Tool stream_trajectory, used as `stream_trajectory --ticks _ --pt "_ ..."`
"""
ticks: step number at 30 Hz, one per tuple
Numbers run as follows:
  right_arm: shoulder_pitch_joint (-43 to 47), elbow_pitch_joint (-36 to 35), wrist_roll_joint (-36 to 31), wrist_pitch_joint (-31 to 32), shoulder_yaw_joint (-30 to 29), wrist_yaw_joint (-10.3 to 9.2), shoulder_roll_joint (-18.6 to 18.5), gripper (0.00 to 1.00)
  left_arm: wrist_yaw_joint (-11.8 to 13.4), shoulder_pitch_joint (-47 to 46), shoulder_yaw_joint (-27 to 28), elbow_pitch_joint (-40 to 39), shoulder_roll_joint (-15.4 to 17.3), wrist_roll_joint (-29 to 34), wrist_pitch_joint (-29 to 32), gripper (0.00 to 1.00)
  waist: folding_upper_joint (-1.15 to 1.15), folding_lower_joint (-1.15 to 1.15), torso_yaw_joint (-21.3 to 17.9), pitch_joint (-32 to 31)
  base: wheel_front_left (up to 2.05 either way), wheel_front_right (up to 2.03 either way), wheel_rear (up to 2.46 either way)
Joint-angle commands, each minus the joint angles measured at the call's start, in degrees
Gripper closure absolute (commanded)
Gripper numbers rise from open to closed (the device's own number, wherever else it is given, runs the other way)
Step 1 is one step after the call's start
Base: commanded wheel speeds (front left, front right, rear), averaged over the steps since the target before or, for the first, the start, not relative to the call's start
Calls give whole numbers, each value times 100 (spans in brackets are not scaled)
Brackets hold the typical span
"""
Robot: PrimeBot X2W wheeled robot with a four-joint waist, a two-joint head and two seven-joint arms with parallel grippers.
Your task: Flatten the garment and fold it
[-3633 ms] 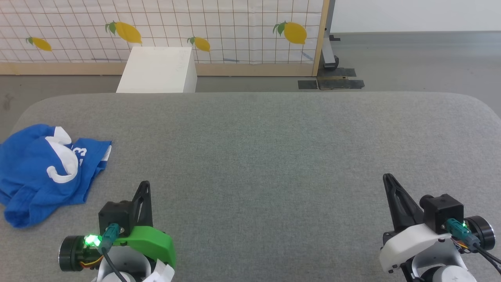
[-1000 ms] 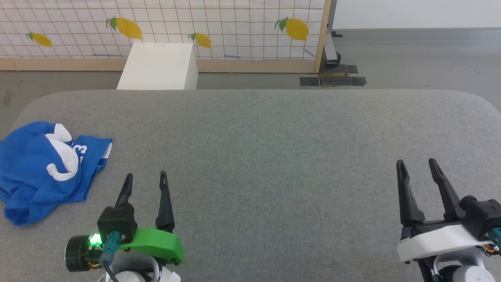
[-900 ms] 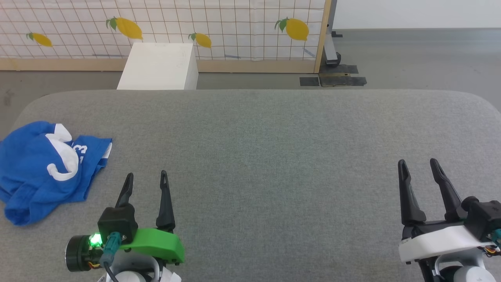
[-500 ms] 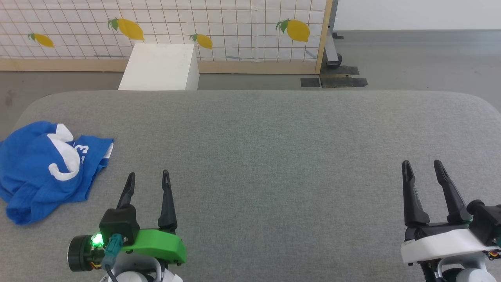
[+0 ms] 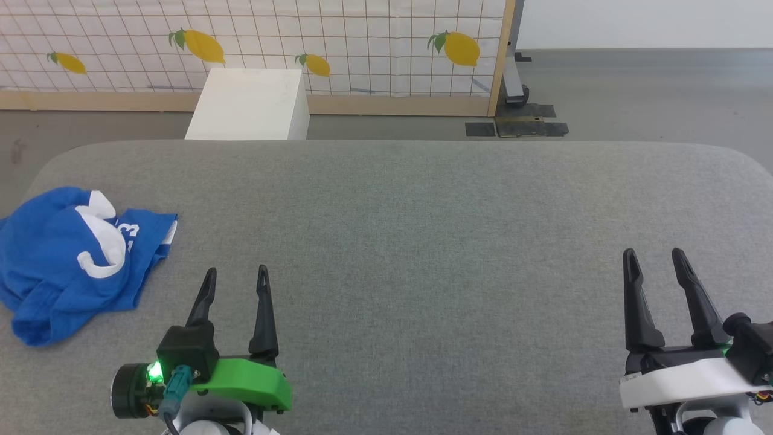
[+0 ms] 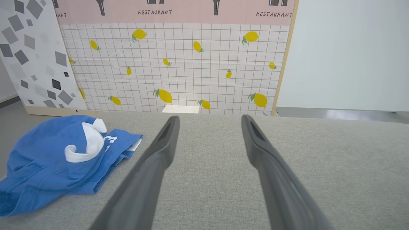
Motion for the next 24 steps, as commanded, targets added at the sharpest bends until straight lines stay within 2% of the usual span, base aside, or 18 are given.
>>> stream_trajectory --ticks 1,24 --pt "84 0 41 -70 -3 -7 11 0 -30 -20 -23 21 -22 -59 -60 0 0 0 2 0 0 0 0" --pt "169 71 -41 -343 -34 -8 14 0 55 -3 -101 180 -27 -134 -332 0 0 0 36 -6 0 0 0"
